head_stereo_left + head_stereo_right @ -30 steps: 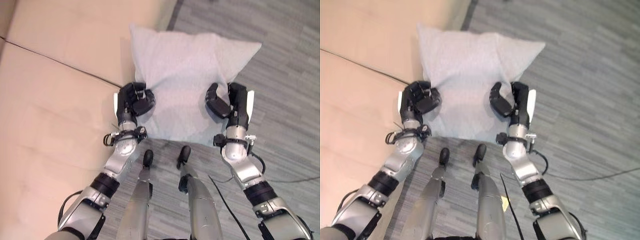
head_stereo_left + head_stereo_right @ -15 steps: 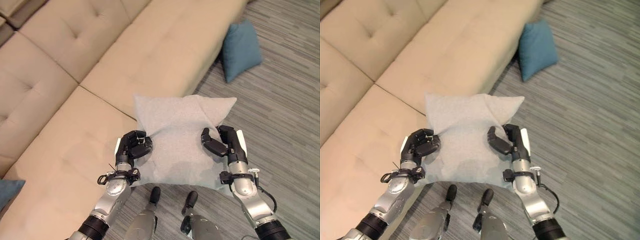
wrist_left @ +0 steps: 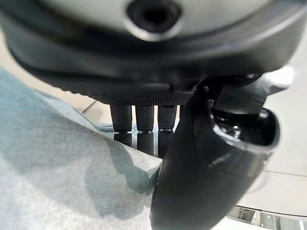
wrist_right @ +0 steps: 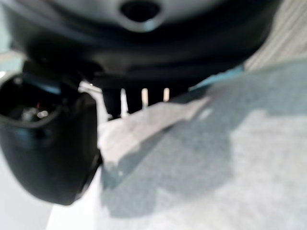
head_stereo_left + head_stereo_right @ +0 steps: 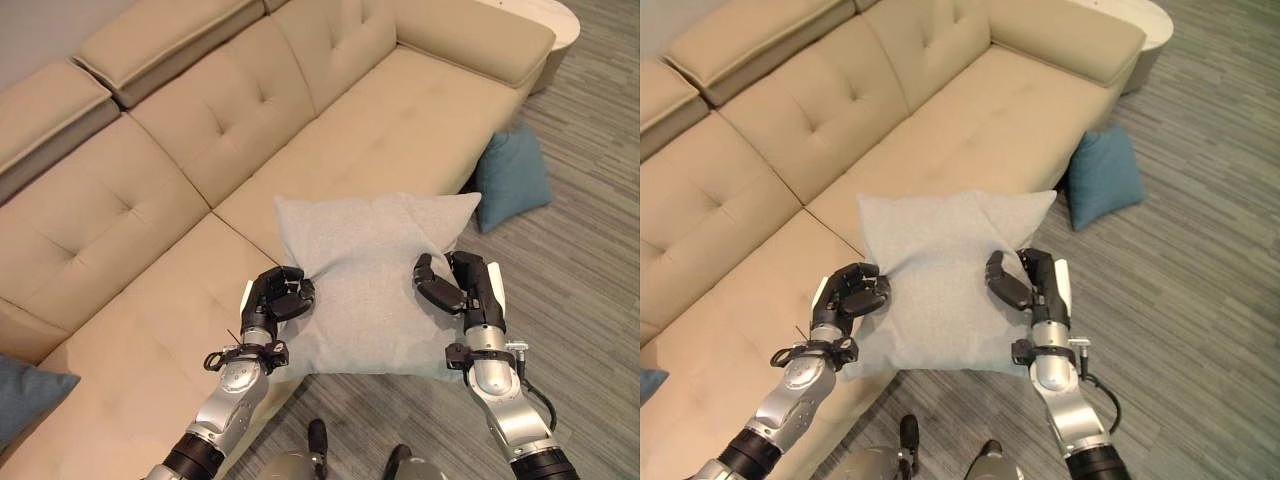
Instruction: Pick up all the scattered cushions and arrange them neatly on the sofa.
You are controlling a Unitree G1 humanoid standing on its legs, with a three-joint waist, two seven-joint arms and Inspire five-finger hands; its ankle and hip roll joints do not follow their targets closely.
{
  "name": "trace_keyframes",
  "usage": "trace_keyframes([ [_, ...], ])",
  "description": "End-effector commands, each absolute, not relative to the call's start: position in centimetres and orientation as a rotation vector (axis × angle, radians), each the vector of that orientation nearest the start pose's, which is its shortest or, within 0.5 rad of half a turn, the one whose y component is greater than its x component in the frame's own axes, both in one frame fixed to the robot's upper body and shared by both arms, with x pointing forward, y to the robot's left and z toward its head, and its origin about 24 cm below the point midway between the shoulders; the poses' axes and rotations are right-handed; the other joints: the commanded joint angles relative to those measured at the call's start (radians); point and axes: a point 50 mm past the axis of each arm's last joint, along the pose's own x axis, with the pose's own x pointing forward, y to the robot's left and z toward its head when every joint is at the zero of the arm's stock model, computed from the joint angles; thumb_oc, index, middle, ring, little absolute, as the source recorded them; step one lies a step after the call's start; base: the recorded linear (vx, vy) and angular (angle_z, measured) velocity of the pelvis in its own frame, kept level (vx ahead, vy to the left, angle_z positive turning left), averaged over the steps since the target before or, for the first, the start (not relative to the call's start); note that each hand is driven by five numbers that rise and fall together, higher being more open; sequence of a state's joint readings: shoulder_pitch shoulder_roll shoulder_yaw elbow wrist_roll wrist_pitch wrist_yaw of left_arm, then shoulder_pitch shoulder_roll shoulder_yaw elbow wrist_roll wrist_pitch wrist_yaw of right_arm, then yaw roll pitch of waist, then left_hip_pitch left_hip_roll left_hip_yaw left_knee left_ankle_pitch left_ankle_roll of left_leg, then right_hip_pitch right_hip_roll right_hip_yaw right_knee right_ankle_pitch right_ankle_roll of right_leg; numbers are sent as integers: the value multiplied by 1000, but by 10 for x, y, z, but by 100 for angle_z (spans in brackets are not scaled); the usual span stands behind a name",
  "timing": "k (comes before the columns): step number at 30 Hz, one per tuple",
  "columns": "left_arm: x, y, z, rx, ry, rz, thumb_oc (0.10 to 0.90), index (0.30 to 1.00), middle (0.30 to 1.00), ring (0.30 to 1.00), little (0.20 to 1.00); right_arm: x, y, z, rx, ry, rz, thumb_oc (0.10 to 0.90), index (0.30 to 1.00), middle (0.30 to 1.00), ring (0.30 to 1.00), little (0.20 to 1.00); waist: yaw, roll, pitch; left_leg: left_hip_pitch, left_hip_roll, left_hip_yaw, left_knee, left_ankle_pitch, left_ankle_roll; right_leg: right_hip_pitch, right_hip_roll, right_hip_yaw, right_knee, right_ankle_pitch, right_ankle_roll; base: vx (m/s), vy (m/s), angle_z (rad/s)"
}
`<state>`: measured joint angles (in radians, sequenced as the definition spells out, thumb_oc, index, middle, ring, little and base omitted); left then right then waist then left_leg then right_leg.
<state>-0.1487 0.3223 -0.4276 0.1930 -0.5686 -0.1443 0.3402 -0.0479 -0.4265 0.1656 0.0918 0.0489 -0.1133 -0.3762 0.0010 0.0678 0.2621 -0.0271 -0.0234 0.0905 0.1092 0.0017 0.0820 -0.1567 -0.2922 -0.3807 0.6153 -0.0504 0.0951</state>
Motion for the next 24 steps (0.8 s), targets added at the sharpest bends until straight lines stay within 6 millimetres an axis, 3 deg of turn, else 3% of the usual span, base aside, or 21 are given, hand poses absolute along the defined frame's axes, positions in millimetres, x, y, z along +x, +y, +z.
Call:
trace_keyframes([
  [1, 278, 113, 82, -250, -189, -137, 400, 300, 300, 300, 300, 271, -161, 121, -257, -482, -36, 400, 300, 300, 300, 300, 11, -10, -120, 24, -15, -31, -103, -77, -28, -36, 108, 114, -127, -3, 44, 192, -88, 39],
  [3, 278, 113, 82, -248, -193, -140, 400, 300, 300, 300, 300, 272, -161, 122, -259, -484, -33, 400, 300, 300, 300, 300, 10, -9, -122, 28, -8, -41, -110, -79, -36, -42, 117, 124, -198, -7, 39, 183, -118, 40],
  [4, 278, 114, 83, -246, -194, -146, 400, 300, 300, 300, 300, 273, -161, 123, -260, -489, -34, 400, 300, 300, 300, 300, -4, -20, -120, 49, -12, -75, -119, -87, -46, -61, 150, 189, -342, 11, 42, 251, -168, 20],
  [6, 279, 110, 83, -248, -197, -158, 400, 300, 300, 300, 300, 274, -161, 124, -265, -493, -38, 400, 300, 300, 300, 300, -24, -29, -115, 69, -20, -126, -126, -95, -56, -84, 198, 310, -441, 48, 62, 284, -180, 46],
  [8, 280, 106, 83, -250, -198, -174, 400, 300, 300, 300, 300, 275, -162, 123, -271, -486, -40, 400, 300, 300, 300, 300, -29, -40, -117, 73, -30, -174, -125, -100, -69, -77, 208, 363, -493, 76, 65, 199, -154, 85],
  [12, 278, 108, 76, -252, -166, -165, 400, 300, 300, 300, 300, 273, -165, 114, -285, -449, -28, 400, 300, 300, 300, 300, -28, -45, -132, 79, -18, -188, -104, -117, -92, -28, 192, 319, -523, 83, 52, 189, -206, 78],
  [14, 276, 104, 71, -276, -141, -178, 400, 300, 300, 300, 300, 271, -172, 108, -286, -413, -35, 400, 300, 300, 300, 300, -32, -49, -146, 48, 15, -158, -13, -126, -131, 36, 185, 249, -555, 59, 33, 253, -336, 39],
  [15, 276, 103, 71, -280, -135, -181, 400, 300, 300, 300, 300, 271, -173, 109, -287, -416, -37, 400, 300, 300, 300, 300, -32, -51, -138, 15, 24, -138, 61, -103, -146, 57, 182, 230, -557, 54, 23, 82, -137, 100],
  [16, 276, 103, 71, -280, -136, -181, 400, 300, 300, 300, 300, 271, -173, 109, -287, -416, -37, 400, 300, 300, 300, 300, -34, -50, -139, 9, 25, -141, 70, -107, -146, 57, 183, 227, -558, 54, 23, 65, -192, 102],
  [17, 277, 102, 70, -292, -126, -180, 400, 300, 300, 300, 300, 272, -178, 110, -288, -417, -49, 400, 300, 300, 300, 300, -29, -61, -118, -65, 41, -94, 202, -65, -151, 90, 176, 200, -557, 41, 1, 48, -177, 91],
  [19, 277, 100, 70, -298, -122, -187, 400, 300, 300, 300, 300, 271, -180, 111, -284, -415, -55, 400, 300, 300, 300, 300, -30, -71, -107, -117, 60, -38, 261, -65, -138, 115, 177, 178, -564, 23, -14, 87, -192, 40],
  [24, 275, 99, 66, -286, -102, -184, 400, 300, 300, 300, 300, 267, -183, 107, -279, -398, -68, 400, 300, 300, 300, 300, -26, -89, -121, -168, 36, 23, 188, -95, -114, 157, 187, 143, -589, -5, -16, 175, -88, 40],
])
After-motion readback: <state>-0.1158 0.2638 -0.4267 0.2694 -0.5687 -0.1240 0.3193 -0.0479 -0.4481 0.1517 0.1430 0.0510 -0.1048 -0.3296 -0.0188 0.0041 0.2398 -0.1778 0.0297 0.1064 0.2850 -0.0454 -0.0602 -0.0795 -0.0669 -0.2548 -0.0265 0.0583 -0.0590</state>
